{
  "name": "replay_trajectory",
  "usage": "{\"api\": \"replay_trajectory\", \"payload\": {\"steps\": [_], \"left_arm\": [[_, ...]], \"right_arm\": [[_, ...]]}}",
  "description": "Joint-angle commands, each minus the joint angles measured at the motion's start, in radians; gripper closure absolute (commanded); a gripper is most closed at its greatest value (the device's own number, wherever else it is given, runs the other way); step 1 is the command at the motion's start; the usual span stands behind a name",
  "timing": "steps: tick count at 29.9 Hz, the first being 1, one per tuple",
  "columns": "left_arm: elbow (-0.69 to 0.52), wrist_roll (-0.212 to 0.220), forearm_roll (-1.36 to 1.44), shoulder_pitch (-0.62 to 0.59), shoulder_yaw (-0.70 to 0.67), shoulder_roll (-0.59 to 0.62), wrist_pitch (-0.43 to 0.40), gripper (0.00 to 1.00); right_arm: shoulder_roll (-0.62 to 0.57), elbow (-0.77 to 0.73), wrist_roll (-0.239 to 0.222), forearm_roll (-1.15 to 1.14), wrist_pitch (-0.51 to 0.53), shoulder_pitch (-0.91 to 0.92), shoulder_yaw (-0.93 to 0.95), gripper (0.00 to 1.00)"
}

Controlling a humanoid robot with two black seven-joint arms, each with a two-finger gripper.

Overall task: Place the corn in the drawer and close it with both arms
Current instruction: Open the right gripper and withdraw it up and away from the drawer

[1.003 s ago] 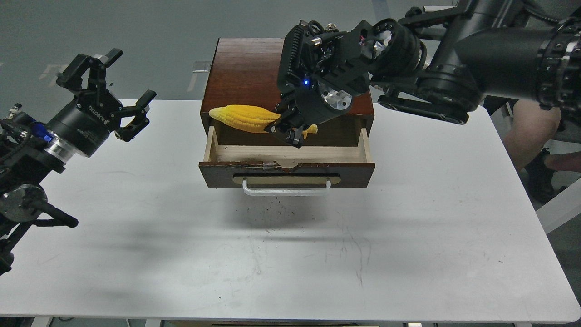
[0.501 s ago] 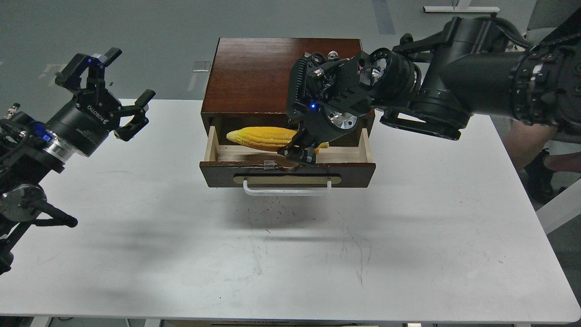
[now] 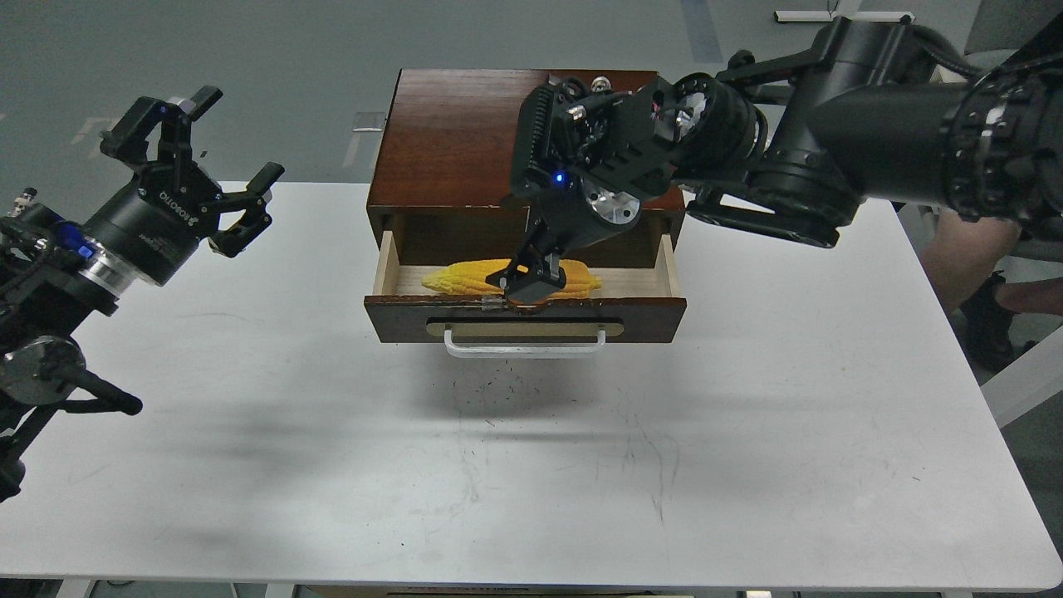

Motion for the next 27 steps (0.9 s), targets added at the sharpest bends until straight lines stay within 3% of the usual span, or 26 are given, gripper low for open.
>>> {"api": "replay_trajectory", "payload": {"steps": [1, 8, 16, 22, 25, 27], "left_arm": [[0.0, 0.0, 0.0, -0.001, 0.001, 0.0, 0.0, 0.0], [0.0, -0.002, 0.0, 0.001, 0.006, -0.009, 0.0, 0.0], [0.0, -0.003, 0.001, 0.001, 0.009, -0.014, 0.0, 0.0], [0.0, -0.009, 0.034, -0.001, 0.011, -0.012, 0.0, 0.0], [-0.001, -0.064, 0.109, -0.01, 0.003, -0.005, 0.0, 0.0], [-0.003, -0.07, 0.18, -0.04, 0.004, 0.001, 0.0, 0.0]], "right_arm": [[-0.083, 0.013, 0.0, 0.161, 0.005, 0.013, 0.064, 0.01], [-0.309, 0.019, 0.0, 0.525, 0.008, -0.073, 0.151, 0.01], [-0.564, 0.009, 0.0, 0.762, 0.011, -0.575, 0.63, 0.01], [-0.575, -0.004, 0.0, 0.844, 0.016, -0.9, 0.896, 0.0], [-0.567, -0.011, 0.0, 0.978, 0.039, -1.006, 0.967, 0.0], [-0.565, -0.025, 0.0, 1.071, 0.066, -1.033, 0.979, 0.0]]}}
